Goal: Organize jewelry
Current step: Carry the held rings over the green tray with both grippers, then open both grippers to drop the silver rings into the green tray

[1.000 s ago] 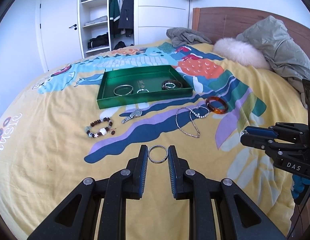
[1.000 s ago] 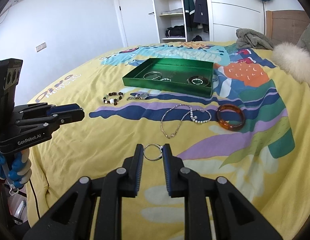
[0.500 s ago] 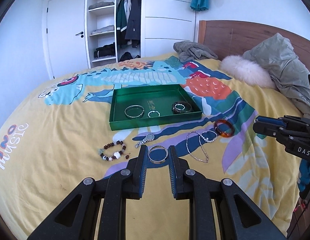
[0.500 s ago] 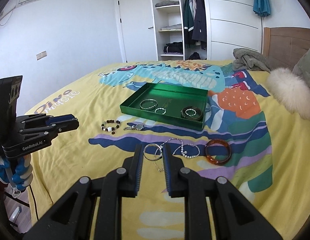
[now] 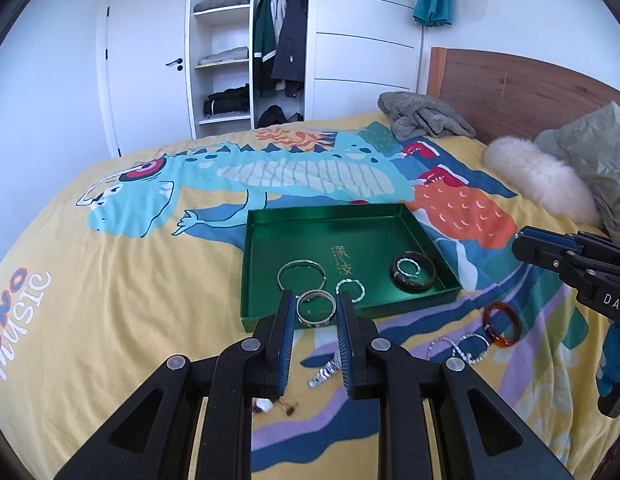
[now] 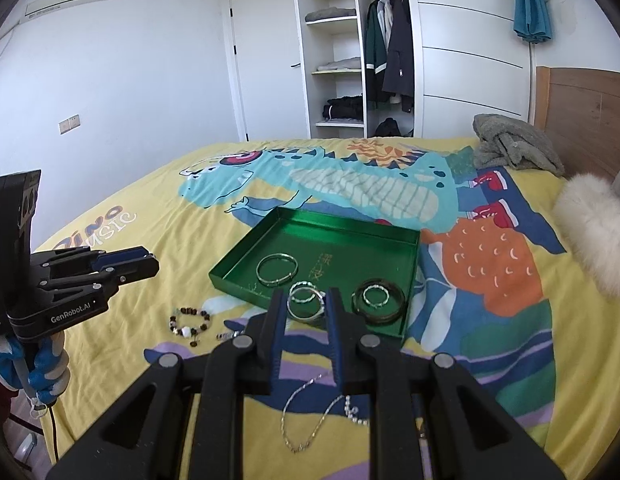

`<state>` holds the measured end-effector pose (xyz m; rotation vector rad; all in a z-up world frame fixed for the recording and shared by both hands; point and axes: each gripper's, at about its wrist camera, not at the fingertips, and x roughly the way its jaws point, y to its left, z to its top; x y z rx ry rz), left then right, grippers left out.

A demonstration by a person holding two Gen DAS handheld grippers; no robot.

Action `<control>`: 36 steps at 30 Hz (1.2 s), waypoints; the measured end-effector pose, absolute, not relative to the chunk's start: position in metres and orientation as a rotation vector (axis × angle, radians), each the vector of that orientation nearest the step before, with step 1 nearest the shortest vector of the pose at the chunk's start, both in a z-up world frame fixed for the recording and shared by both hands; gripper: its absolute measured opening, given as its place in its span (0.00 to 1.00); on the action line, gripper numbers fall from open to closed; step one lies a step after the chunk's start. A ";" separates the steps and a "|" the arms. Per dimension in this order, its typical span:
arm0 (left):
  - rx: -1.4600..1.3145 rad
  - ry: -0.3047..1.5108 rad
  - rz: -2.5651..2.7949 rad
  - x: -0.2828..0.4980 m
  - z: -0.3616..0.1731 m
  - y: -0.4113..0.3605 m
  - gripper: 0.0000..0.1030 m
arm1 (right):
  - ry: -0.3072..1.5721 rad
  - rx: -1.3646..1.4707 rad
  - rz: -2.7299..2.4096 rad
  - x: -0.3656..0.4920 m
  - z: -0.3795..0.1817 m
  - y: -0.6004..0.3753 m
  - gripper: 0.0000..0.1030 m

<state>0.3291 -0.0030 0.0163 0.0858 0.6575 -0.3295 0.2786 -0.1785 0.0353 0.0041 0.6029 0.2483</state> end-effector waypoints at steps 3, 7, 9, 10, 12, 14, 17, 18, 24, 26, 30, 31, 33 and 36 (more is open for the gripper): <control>0.082 0.684 -0.315 0.367 0.010 -0.007 0.19 | 0.607 0.019 0.237 0.315 0.033 -0.178 0.18; 0.086 0.746 -0.292 0.415 -0.014 -0.017 0.19 | 0.640 0.041 0.227 0.365 0.013 -0.178 0.18; 0.090 0.780 -0.284 0.436 -0.030 -0.023 0.19 | 0.672 0.041 0.227 0.387 -0.003 -0.175 0.18; 0.095 0.796 -0.279 0.445 -0.038 -0.025 0.19 | 0.691 0.039 0.226 0.397 -0.013 -0.174 0.18; 0.107 0.827 -0.272 0.460 -0.054 -0.031 0.19 | 0.732 0.041 0.226 0.415 -0.033 -0.172 0.18; 0.128 0.854 -0.257 0.473 -0.067 -0.038 0.19 | 0.771 0.029 0.222 0.432 -0.051 -0.170 0.18; 0.167 0.888 -0.243 0.487 -0.086 -0.047 0.19 | 0.831 0.011 0.217 0.455 -0.077 -0.168 0.18; 0.177 0.896 -0.241 0.491 -0.090 -0.049 0.19 | 0.849 0.002 0.215 0.461 -0.084 -0.167 0.18; 0.229 0.942 -0.219 0.504 -0.112 -0.056 0.19 | 0.922 -0.058 0.206 0.485 -0.109 -0.161 0.18; 0.236 0.945 -0.214 0.506 -0.116 -0.057 0.20 | 0.936 -0.075 0.207 0.488 -0.114 -0.159 0.18; 0.220 0.939 -0.212 0.507 -0.117 -0.055 0.20 | 0.930 -0.125 0.212 0.489 -0.117 -0.153 0.18; 0.219 0.935 -0.212 0.507 -0.118 -0.055 0.20 | 0.926 -0.132 0.213 0.489 -0.118 -0.153 0.18; 0.210 0.927 -0.207 0.505 -0.119 -0.054 0.20 | 0.918 -0.132 0.215 0.488 -0.119 -0.154 0.18; 0.188 0.921 -0.203 0.505 -0.118 -0.053 0.20 | 0.913 -0.119 0.218 0.488 -0.119 -0.155 0.19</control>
